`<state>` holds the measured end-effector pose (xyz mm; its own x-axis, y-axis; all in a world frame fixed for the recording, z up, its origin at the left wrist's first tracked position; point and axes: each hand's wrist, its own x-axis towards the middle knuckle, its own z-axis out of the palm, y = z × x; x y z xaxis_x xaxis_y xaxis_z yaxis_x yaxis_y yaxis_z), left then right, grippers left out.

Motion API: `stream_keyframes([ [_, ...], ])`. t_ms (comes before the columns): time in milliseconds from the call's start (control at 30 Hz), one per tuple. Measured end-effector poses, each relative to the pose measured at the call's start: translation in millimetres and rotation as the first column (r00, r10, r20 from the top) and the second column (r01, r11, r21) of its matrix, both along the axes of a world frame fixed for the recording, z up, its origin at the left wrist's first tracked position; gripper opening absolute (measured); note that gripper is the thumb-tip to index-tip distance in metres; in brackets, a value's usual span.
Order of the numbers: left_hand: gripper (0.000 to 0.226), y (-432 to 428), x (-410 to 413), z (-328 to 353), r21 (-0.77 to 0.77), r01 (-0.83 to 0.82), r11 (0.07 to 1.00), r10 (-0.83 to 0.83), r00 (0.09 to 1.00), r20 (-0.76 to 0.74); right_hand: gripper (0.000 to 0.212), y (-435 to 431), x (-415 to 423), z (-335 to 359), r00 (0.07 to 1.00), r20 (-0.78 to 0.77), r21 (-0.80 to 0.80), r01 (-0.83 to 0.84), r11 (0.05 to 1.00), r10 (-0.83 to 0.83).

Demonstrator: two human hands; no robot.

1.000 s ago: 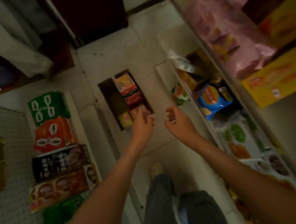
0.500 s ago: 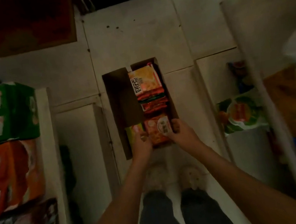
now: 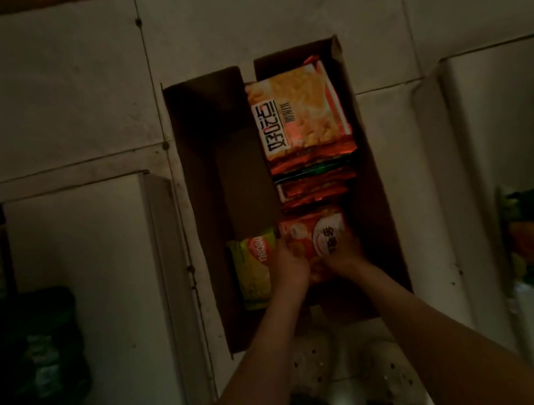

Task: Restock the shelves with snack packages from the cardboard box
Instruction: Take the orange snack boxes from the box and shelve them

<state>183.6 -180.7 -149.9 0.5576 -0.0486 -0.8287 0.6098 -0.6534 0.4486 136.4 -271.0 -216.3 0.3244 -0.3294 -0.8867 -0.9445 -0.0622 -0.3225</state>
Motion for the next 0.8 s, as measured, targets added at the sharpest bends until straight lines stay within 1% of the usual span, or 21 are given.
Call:
stream_keyframes([
  [67, 0.042, 1.2, -0.3, -3.2, -0.004, 0.024, 1.0, -0.024, 1.0, -0.009, 0.141, 0.5, -2.7, -15.3, 0.998, -0.054, 0.024, 0.044, 0.999, -0.043],
  [100, 0.044, 1.4, -1.0, -4.5, -0.012, 0.02, 1.0, -0.02, 1.0, -0.008, 0.14, 0.1, -6.3, -27.5, 0.995, -0.086, 0.029, 0.057, 0.998, -0.055],
  [167, 0.042, -0.6, 1.1, -7.9, -0.032, 0.008, 0.999, -0.008, 1.0, 0.002, 0.127, -1.1, -12.5, -64.8, 0.986, -0.121, 0.054, 0.121, 0.991, -0.114],
  [233, 0.044, -2.4, 3.3, -8.3, -0.051, 0.03, 0.998, -0.028, 0.999, 0.026, 0.118, 0.7, 0.1, -46.0, 0.98, -0.136, 0.062, 0.157, 0.986, -0.148],
  [300, 0.052, -4.3, 4.7, -9.3, -0.042, 0.065, 0.997, -0.064, 0.998, 0.019, 0.106, 1.6, 12.9, -19.5, 0.966, -0.188, -0.022, 0.179, 0.984, -0.18],
  [367, 0.054, -6.6, 3.5, -6.1, 0.003, 0.095, 0.995, -0.095, 0.995, 0.025, 0.1, 1.7, 17.7, -5.9, 0.947, -0.257, -0.124, 0.164, 0.979, -0.191],
  [433, 0.049, -9.4, 0.9, 3.0, -0.01, 0.068, 0.998, -0.068, 0.997, 0.038, 0.098, 2.5, 16.9, 5.5, 0.952, -0.246, -0.162, 0.146, 0.976, -0.183],
  [500, 0.049, -11.7, -1.1, 11.7, -0.06, 0.036, 0.998, -0.034, 0.999, 0.03, 0.091, 5.9, 16.0, 17.3, 0.961, -0.211, -0.156, 0.149, 0.976, -0.18],
  [567, 0.05, -13.1, 1.9, 20.9, -0.089, 0.032, 0.996, -0.03, 0.999, 0.032, 0.081, 9.0, 19.0, 27.8, 0.969, -0.181, -0.128, 0.148, 0.981, -0.169],
  [667, 0.047, -12.0, 11.1, 31.8, -0.103, 0.033, 0.994, -0.024, 0.996, 0.084, 0.064, 13.5, 29.3, 45.4, 0.98, -0.131, -0.129, 0.135, 0.982, -0.151],
  [733, 0.046, -8.8, 16.7, 41.0, -0.091, 0.074, 0.993, -0.063, 0.991, 0.119, 0.055, 18.6, 34.7, 58.6, 0.99, -0.099, -0.135, 0.088, 0.987, -0.102],
  [800, 0.046, -4.1, 20.1, 57.5, -0.073, 0.166, 0.983, -0.151, 0.973, 0.174, 0.048, 24.2, 37.6, 77.5, 0.998, -0.063, -0.172, 0.013, 0.985, -0.024],
])
